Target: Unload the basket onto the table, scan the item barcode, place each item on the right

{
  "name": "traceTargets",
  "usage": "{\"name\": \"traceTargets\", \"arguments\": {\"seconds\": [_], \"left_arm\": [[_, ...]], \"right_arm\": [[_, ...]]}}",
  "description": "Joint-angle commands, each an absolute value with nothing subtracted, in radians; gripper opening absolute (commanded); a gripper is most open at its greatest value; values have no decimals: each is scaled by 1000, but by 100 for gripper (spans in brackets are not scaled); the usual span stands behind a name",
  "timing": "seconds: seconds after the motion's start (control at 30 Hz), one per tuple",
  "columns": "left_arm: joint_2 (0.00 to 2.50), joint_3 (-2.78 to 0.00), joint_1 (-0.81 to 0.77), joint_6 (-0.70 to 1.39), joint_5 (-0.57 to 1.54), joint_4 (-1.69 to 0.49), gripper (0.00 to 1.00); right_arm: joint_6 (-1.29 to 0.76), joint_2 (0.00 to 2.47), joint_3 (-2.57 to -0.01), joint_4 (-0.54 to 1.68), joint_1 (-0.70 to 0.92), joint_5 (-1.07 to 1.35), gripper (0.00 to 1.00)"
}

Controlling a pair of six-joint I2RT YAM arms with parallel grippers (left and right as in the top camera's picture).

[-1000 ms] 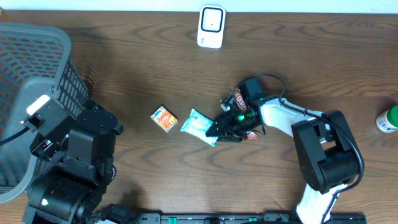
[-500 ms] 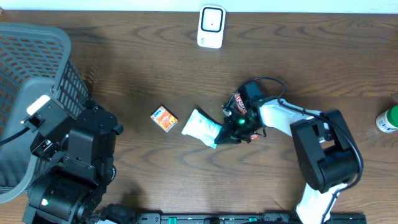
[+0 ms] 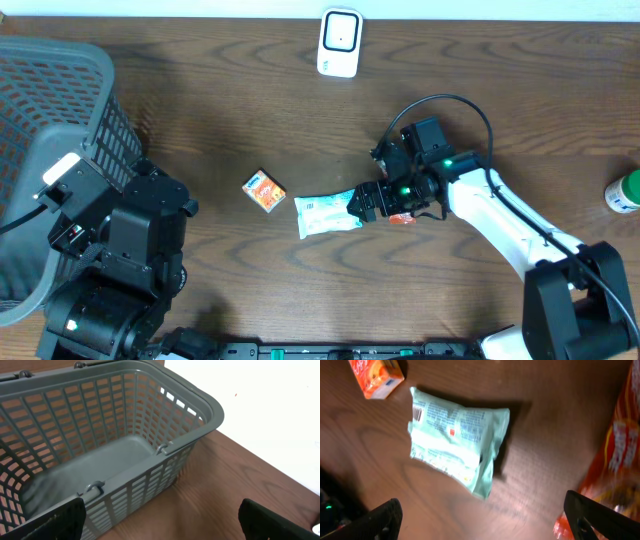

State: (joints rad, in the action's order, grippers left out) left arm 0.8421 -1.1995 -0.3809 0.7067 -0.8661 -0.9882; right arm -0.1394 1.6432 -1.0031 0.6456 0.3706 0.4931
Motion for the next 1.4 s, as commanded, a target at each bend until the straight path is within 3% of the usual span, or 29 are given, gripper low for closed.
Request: {"name": "traceTargets", "arguments": {"seconds": [0.0,0.27,1.07,1.1,1.23,1.3,1.37], "left_arm": [[842,-1215,-376,712,-875,-991,98],[842,-1215,-376,712,-875,-991,98],[842,-1215,-376,712,-875,-991,98],[842,-1215,-376,712,-875,-991,98],[842,-1215,-376,712,-875,-991,98],[842,-1215,-376,712,-875,-991,98],[842,-1215,-376,712,-875,-991,98]], "right_arm": [[-50,1721,-1001,596,368,487,99],[20,1890,-1050,532,367,536,99],[178,2026,-1094,606,440,606,99],[200,2033,-1094,636,453,599,97],[208,2059,-1094,654,473,554,56],[208,2065,-1094,640,472,555,30],[207,2065,-1094,627,471,556,19]]}}
